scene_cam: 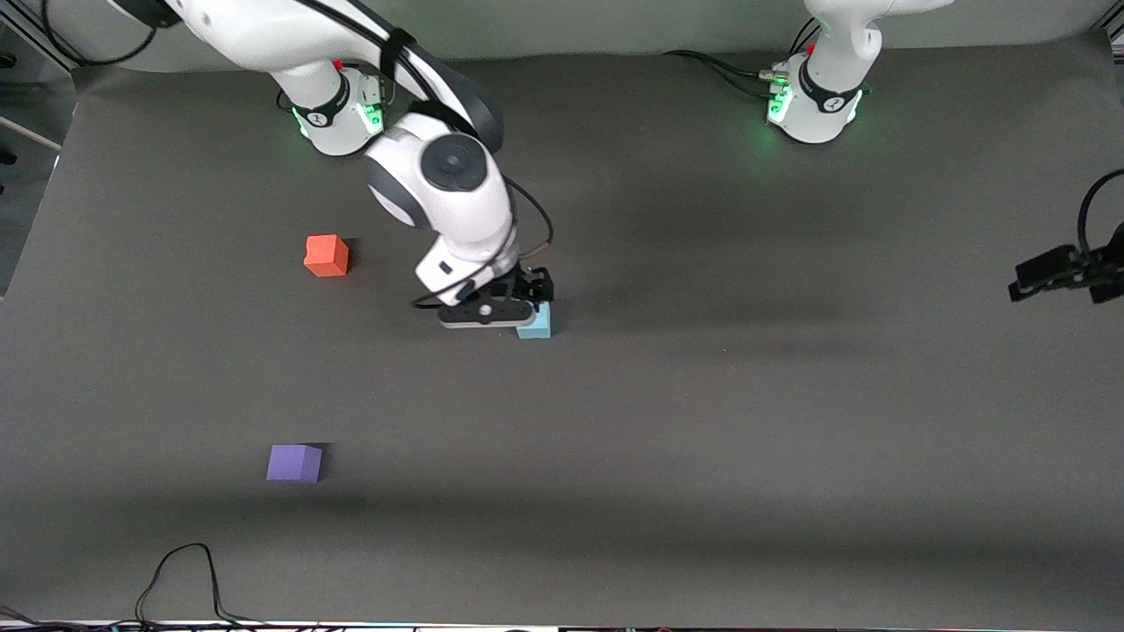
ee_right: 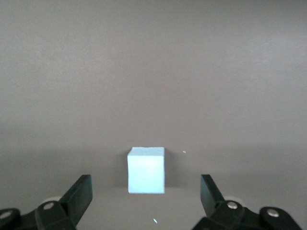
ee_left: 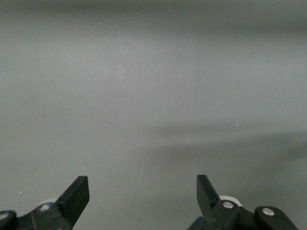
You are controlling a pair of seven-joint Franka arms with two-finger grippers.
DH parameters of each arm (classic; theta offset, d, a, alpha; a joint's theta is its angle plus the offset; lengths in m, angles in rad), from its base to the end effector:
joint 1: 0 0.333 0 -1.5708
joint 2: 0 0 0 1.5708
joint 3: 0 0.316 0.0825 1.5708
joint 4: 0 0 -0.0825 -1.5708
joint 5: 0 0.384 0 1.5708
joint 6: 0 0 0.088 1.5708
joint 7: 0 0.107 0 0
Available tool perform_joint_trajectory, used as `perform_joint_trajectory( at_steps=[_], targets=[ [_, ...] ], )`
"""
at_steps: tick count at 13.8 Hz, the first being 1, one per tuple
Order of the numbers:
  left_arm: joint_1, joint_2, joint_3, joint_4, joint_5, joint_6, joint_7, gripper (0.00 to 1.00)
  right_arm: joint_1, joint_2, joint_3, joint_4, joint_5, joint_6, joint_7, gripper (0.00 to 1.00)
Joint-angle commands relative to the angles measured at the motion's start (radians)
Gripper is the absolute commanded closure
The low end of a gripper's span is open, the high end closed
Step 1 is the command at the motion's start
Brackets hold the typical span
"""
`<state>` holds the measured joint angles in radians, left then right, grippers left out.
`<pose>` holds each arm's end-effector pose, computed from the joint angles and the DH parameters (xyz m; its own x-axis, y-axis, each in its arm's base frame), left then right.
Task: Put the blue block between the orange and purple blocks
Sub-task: 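Lower the right gripper and close it on the blue cube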
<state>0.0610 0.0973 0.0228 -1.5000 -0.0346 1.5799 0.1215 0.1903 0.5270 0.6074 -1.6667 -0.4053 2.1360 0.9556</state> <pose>0.5833 0.0446 0.6033 0.9992 -0.0374 -0.0133 -0.0369 -0.9987 0.0342 0.5169 0.4340 0.3476 0.9969 -0.0179 0.0763 -0.0177 -0.9998 -0.0043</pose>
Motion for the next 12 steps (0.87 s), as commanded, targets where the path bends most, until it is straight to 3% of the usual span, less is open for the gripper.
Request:
perform_joint_trajectory(
  at_steps=[1,5,12],
  targets=[
    [-0.012,-0.088,-0.014,-0.051,0.015,-0.032,0.001,0.00,0.023,0.082,0.008,0.033,-0.082,0.030,0.086,0.00],
    [-0.085,-0.120,-0.026,-0.069,0.015,-0.031,-0.094,0.00,0.032,0.149,0.006,0.027,-0.187,0.048,0.164,0.00],
    [-0.084,-0.117,-0.021,-0.108,0.016,0.014,-0.076,0.00,0.029,0.173,-0.011,-0.024,-0.214,0.053,0.186,0.00]
  ],
)
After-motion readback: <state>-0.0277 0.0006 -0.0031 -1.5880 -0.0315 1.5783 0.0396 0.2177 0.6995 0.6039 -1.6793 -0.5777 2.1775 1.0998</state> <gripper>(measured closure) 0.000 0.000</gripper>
